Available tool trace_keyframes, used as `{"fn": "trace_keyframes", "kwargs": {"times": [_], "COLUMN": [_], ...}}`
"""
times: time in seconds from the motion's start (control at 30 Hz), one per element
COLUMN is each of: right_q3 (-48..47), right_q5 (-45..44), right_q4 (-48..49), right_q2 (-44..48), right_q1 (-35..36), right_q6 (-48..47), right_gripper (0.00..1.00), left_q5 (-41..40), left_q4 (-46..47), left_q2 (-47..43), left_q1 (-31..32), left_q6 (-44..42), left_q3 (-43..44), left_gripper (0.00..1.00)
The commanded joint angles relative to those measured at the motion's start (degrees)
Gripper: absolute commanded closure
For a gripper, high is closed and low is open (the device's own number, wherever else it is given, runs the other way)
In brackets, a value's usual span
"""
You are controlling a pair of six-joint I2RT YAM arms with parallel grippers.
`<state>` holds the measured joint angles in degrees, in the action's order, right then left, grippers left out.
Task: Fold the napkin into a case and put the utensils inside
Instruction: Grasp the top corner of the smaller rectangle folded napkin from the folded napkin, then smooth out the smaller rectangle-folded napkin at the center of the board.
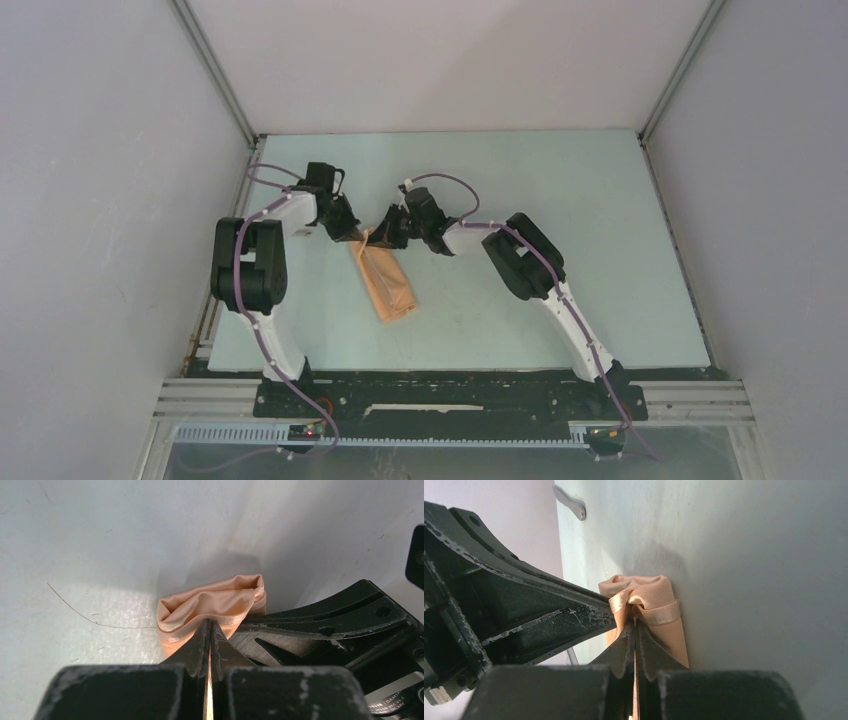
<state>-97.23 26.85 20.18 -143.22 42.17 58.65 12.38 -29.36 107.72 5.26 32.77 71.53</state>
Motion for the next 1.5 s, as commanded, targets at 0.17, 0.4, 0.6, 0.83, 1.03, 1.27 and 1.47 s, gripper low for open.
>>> {"fn": "trace_keyframes", "kwargs": {"times": [0.17, 0.4, 0.6, 0.83, 1.03, 1.27, 1.47], "right_q3": [-7.80, -8.75, -7.47, 0.10, -1.90, -7.64, -12.23], "right_q5": [4.65, 6.75, 7.34, -10.45, -28.51, -41.21, -43.51], "right_q4": [-15.19, -19.83, -28.14, -45.78, -53.32, -56.92, -60.31], "right_q2": [0.98, 5.99, 15.47, 25.86, 26.37, 20.90, 16.11], "right_q1": [-0.74, -0.69, -0.35, 6.22, 12.58, 17.45, 19.16], "right_q6": [-9.83, -15.32, -23.58, -47.91, -53.63, -54.44, -55.51], "right_gripper": [0.92, 0.86, 0.65, 0.40, 0.38, 0.51, 0.58], "left_q5": [4.37, 3.03, 1.21, -0.12, -0.14, -0.35, -0.22], "left_q4": [0.33, -1.98, -2.43, -3.24, -3.42, -3.51, -3.51], "left_q2": [4.82, 6.66, 6.00, 4.83, 5.12, 5.18, 5.30], "left_q1": [-0.11, -0.16, -0.15, -0.16, -0.16, -0.16, -0.11], "left_q6": [1.71, 0.81, 0.28, -0.66, -0.70, -1.04, -1.02], "left_q3": [-1.30, -0.56, -0.86, -0.43, 0.00, -0.15, -0.07], "left_gripper": [1.00, 1.00, 1.00, 1.00, 1.00, 1.00, 1.00]}}
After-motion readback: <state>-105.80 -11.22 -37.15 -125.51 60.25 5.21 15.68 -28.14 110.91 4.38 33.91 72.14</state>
